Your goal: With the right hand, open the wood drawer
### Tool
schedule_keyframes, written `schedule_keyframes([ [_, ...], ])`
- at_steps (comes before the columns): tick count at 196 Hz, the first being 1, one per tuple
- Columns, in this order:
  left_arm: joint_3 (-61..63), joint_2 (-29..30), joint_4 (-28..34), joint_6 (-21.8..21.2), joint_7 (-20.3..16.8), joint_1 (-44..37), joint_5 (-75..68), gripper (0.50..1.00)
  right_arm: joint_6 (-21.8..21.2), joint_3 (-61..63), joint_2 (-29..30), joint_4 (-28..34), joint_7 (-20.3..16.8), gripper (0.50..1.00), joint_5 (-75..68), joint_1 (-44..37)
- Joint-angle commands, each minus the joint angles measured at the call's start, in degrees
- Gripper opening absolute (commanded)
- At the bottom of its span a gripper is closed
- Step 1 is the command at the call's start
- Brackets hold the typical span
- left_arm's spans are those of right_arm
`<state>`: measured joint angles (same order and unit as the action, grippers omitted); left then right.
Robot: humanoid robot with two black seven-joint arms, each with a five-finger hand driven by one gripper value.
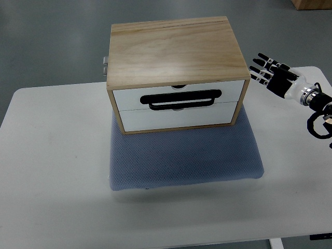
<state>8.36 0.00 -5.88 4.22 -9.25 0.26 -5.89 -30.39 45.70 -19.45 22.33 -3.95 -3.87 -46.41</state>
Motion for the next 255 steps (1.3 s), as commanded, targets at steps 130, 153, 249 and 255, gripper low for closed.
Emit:
schedule_keyframes([
  [130, -0.01, 0.0, -0.1, 0.0, 0.11, -0.17, 0.0, 1.0, -4.61, -0.44, -9.47, 0.7, -0.18, 0.944, 0.18, -5.63],
  [153, -0.01, 0.0, -0.01, 0.0, 0.11, -0.17, 0.0, 1.0, -4.61, -0.62, -12.37, 0.79, -0.35, 0.944, 0.27, -7.82],
  [249, -0.01, 0.0, -0.01, 0.0, 0.02, -0.17, 0.0, 1.0, -4.61, -0.53, -17.11, 14.94, -0.53, 0.944, 16.17, -16.08],
  [255, -0.01, 0.0, -0.01, 0.0, 0.11, -0.17, 0.0, 1.0, -4.61, -0.44, -17.2, 17.22, -0.53, 0.944, 17.58, -16.08],
])
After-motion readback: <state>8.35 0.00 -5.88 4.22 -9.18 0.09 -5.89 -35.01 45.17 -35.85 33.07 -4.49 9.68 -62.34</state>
